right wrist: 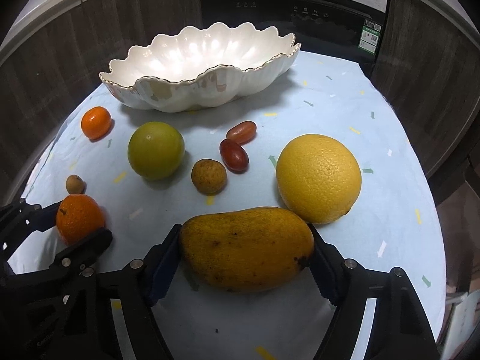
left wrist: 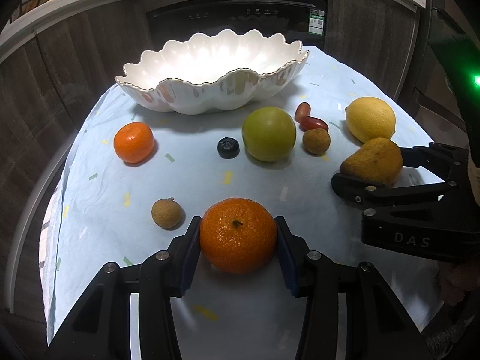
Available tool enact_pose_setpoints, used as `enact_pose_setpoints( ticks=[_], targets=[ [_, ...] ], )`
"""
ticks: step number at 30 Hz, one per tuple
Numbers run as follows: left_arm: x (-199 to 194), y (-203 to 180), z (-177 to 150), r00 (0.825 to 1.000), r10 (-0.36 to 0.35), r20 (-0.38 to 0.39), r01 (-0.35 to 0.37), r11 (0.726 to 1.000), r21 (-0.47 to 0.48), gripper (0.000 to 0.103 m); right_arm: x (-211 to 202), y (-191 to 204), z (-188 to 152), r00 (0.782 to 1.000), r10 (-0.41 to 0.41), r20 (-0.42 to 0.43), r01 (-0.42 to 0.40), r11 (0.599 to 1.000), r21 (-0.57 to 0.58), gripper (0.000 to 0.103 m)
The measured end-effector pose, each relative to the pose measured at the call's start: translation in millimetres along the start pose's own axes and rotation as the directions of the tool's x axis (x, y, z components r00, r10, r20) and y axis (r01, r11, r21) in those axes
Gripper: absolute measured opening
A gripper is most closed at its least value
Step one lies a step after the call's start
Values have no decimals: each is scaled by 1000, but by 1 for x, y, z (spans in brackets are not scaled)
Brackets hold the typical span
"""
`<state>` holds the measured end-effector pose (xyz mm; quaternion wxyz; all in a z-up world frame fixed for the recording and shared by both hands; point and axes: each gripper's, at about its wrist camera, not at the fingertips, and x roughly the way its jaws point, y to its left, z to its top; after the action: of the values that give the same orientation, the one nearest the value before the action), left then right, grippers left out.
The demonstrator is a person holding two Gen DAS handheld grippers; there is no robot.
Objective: Organize fruits
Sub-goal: 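Grasp the tangerine with the left tool while the right tool grasps the mango, then lift the tangerine and mango and carry both over the white bowl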
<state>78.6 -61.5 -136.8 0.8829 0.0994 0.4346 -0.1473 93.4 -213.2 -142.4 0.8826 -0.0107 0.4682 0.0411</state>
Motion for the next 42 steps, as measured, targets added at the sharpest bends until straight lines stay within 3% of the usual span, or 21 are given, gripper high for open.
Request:
enact_pose_setpoints(
  ticks=[22, 42],
  targets=[
    [-53, 13, 28, 995, 39, 88, -36, 999, -36, 46, -58, 5, 22, 993, 15, 113, -19, 999, 30, 77],
    [-70, 54, 99, 982, 88, 169, -78, 995, -66, 46, -77, 8, 94, 977, 51, 209, -52, 999, -2, 77]
  ],
)
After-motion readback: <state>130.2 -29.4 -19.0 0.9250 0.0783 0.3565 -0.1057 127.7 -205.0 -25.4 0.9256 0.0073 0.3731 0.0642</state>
